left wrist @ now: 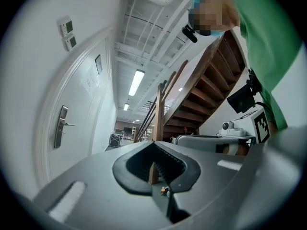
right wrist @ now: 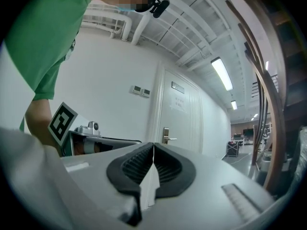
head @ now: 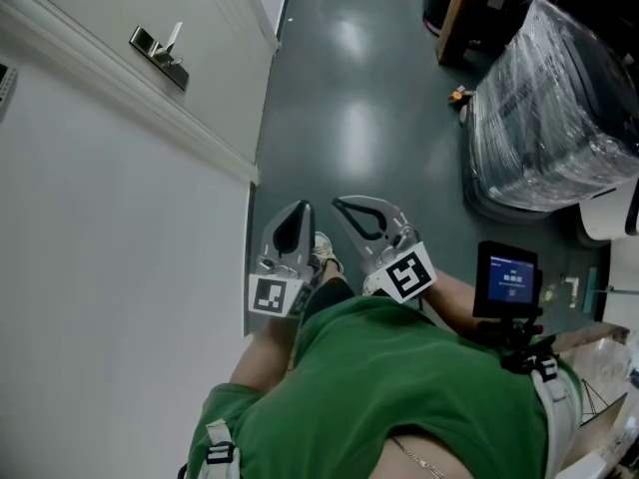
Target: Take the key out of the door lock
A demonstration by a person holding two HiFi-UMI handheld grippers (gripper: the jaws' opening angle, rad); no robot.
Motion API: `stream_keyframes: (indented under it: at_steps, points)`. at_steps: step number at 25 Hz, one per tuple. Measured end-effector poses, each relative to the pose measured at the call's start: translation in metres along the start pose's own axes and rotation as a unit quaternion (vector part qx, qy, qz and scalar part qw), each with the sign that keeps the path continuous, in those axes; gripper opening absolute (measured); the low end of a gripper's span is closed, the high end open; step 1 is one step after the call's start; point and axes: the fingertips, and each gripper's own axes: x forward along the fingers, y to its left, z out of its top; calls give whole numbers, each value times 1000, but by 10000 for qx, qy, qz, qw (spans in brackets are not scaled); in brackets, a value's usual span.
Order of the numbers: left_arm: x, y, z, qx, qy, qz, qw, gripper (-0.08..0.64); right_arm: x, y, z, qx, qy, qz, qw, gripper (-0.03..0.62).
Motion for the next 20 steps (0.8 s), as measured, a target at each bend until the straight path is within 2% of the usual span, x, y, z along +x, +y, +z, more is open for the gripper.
stream_keyframes:
  at_steps: [7, 13, 18, 20]
  points:
    - [6, 10, 11, -30, -71, -55, 10000, 0, 13, -6, 8, 30, 14, -40, 10000, 3]
    - [66, 115, 4, -161, -28, -122, 9998, 0, 126, -42, -16, -67, 261, -81, 9996, 3]
    - [86, 154, 5, -245, -98, -345, 9991, 0, 173, -46, -18, -337, 303, 81, 9989, 3]
    - [93, 170, 4, -324, -60, -363, 9988, 0, 190, -50, -17, -252, 221, 41, 9994, 3]
